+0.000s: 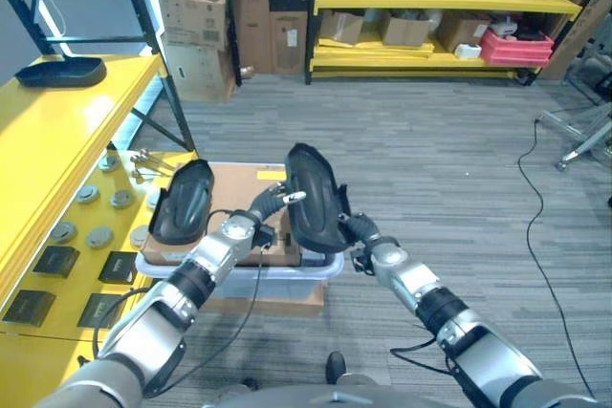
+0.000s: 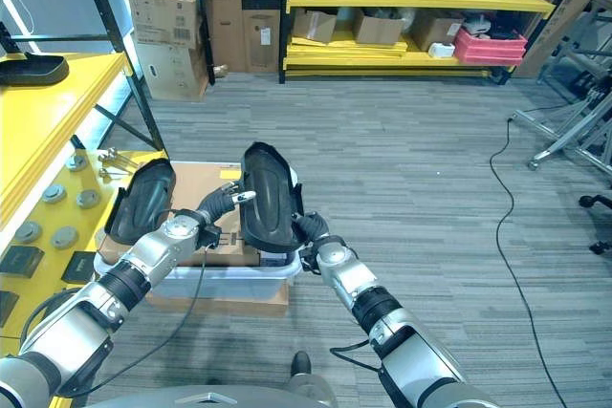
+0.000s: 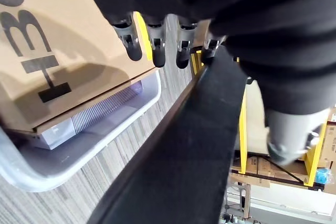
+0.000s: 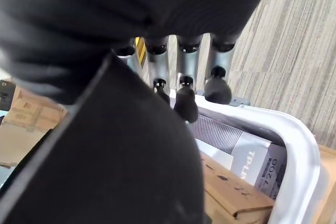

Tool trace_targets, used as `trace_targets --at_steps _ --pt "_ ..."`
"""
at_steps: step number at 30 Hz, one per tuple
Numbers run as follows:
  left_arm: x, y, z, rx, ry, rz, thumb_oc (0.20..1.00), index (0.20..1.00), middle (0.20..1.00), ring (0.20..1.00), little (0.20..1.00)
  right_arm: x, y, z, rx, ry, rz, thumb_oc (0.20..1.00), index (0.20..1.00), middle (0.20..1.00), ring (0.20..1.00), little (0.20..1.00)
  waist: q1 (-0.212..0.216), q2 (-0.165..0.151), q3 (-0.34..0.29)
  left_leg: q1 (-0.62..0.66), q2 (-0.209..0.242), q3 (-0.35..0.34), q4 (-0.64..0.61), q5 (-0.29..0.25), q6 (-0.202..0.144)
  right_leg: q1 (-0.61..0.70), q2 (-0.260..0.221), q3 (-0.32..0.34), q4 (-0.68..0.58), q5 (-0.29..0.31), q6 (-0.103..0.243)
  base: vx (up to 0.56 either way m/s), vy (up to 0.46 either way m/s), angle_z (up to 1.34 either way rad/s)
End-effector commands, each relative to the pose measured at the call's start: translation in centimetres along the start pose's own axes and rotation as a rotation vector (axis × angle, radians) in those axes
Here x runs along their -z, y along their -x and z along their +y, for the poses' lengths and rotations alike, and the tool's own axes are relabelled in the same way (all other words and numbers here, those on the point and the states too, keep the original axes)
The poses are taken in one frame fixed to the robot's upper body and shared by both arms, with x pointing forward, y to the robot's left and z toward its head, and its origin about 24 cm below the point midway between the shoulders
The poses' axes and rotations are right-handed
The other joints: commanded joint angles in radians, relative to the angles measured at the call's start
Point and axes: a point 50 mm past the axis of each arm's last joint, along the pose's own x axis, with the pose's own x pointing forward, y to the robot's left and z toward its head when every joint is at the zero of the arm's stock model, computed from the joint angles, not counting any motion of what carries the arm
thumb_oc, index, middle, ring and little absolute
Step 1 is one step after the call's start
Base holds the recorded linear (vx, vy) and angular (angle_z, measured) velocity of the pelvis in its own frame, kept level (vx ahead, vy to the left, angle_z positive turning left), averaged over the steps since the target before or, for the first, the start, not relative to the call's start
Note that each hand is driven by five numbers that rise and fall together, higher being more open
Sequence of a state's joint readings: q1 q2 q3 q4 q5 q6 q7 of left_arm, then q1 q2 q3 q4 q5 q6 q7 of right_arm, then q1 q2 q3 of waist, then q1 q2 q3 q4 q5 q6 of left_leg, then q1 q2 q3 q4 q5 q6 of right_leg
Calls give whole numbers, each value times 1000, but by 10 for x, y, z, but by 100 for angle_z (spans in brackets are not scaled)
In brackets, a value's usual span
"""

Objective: Move parts from the plastic box to the shelf.

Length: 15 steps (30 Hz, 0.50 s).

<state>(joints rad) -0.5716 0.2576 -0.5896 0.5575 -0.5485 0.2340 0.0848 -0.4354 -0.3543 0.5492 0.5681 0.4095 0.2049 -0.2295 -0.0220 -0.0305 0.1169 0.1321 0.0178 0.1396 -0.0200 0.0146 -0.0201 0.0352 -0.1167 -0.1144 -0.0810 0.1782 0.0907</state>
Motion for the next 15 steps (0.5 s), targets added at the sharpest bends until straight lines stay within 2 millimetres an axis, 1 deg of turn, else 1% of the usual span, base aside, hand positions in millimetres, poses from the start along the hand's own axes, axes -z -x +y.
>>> trace_targets --at_steps 1,4,10,15 --pt "-56 -10 -48 176 -5 -178 200 200 200 200 200 -76 -11 18 -45 -27 -222 200 200 200 200 200 34 10 -30 -33 31 -40 61 -75 -19 27 -58 -8 4 -61 95 0 0 0" --pt "-58 -9 -49 168 58 -194 200 200 200 200 200 -77 -11 22 -41 -63 -223 200 200 200 200 200 37 10 -29 -33 31 -43 60 -74 -19 28 -58 -9 3 -61 95 0 0 0" --pt "-65 -6 -54 167 108 -259 200 200 200 200 200 -79 -9 26 -40 -167 -221 200 200 200 200 200 40 10 -27 -33 31 -47 58 -74 -19 29 -59 -12 3 -61 94 0 0 0" --pt "-81 1 -62 215 156 -340 200 200 200 200 200 -81 -7 32 -66 -347 -225 200 200 200 200 200 45 12 -26 -29 33 -50 52 -72 -20 35 -59 -20 0 -62 92 0 0 0"
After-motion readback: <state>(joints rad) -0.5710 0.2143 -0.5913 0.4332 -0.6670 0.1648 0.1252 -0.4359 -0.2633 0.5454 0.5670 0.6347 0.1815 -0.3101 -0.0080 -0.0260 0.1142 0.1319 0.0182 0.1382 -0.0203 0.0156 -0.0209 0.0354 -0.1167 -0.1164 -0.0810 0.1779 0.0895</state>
